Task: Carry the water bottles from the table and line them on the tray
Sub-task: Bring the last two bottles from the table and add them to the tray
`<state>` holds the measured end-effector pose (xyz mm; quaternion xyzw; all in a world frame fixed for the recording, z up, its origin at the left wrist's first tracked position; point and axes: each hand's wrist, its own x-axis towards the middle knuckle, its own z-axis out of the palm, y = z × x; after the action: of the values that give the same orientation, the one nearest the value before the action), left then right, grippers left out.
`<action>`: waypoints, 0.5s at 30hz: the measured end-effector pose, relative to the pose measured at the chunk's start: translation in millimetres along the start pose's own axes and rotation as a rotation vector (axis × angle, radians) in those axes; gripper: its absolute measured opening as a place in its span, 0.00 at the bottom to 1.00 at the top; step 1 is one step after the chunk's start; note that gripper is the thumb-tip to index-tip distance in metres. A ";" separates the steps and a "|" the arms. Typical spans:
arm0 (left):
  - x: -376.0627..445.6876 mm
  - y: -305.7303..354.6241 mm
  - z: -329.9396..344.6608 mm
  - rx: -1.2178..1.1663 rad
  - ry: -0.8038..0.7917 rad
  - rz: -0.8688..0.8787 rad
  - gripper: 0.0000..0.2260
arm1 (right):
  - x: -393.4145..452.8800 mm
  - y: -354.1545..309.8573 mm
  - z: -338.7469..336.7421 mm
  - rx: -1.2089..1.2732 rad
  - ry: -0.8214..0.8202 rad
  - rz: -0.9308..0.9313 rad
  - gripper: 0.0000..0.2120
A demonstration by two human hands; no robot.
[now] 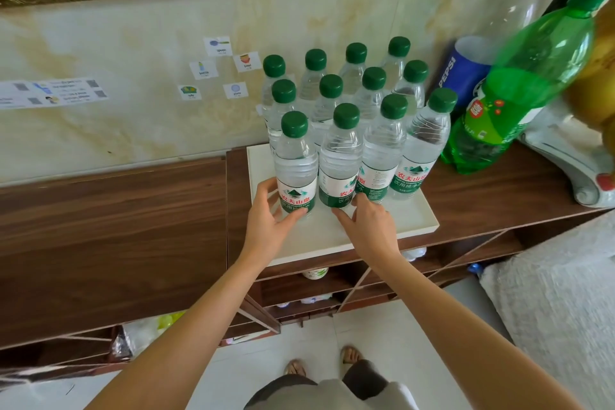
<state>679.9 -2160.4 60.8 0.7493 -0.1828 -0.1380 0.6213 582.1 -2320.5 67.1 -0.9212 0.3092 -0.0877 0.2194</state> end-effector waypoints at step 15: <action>-4.5 -1.2 4.8 0.001 0.028 0.033 0.27 | -1.6 3.7 8.2 0.048 0.038 -0.030 0.21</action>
<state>673.9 -2162.5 58.6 0.7484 -0.1866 -0.1172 0.6256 581.3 -2319.3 58.0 -0.9184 0.2971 -0.1162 0.2342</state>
